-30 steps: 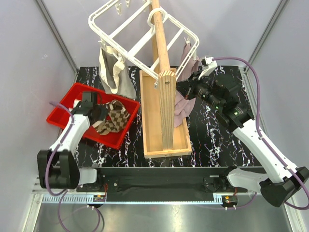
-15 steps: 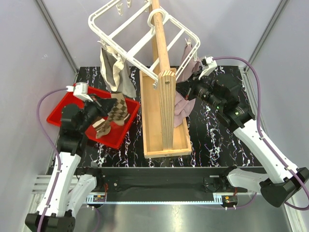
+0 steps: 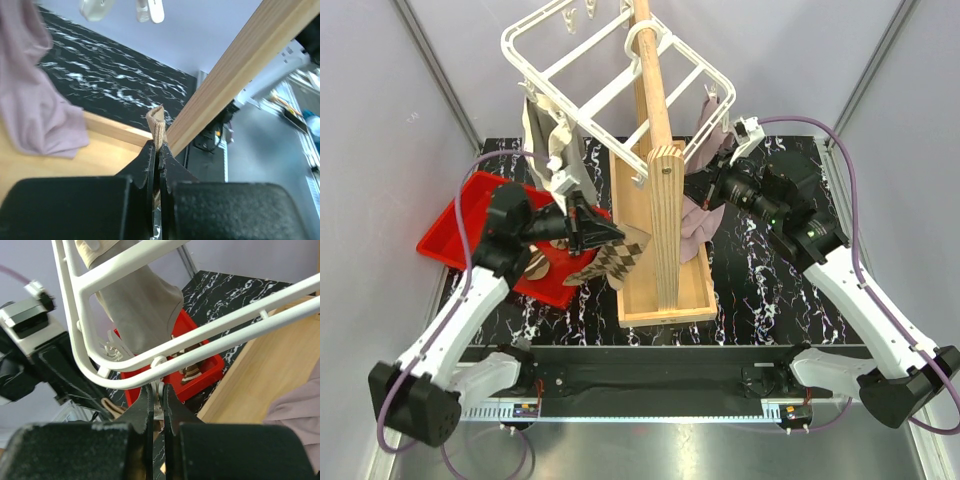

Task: Clip the socks to the hanger
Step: Clamp the sock onto the hanger.

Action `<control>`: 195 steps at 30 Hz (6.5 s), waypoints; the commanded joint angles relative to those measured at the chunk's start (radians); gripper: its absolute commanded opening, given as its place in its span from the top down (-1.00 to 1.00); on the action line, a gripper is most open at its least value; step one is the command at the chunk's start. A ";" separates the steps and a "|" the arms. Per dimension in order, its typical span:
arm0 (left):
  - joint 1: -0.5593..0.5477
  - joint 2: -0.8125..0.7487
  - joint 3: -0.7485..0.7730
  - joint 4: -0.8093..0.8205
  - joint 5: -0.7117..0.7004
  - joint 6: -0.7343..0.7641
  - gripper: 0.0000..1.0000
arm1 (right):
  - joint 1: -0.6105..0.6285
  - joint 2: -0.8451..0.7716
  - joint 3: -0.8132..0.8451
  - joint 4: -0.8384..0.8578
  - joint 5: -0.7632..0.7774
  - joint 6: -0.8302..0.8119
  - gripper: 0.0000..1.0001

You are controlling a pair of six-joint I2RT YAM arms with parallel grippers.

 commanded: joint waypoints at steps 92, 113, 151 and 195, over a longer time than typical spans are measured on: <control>-0.178 0.474 0.131 1.157 0.024 -0.897 1.00 | 0.003 -0.078 -0.032 0.008 0.029 0.000 1.00; -0.236 0.584 0.140 1.180 -0.139 -0.831 1.00 | 0.003 0.054 0.148 -0.221 0.244 -0.228 1.00; -0.196 0.782 0.396 1.619 0.199 -1.202 1.00 | -0.016 -0.033 0.175 -0.196 -0.189 -0.329 1.00; -0.177 0.652 0.401 1.570 0.188 -1.192 1.00 | -0.017 -0.062 0.103 -0.224 -0.115 -0.359 1.00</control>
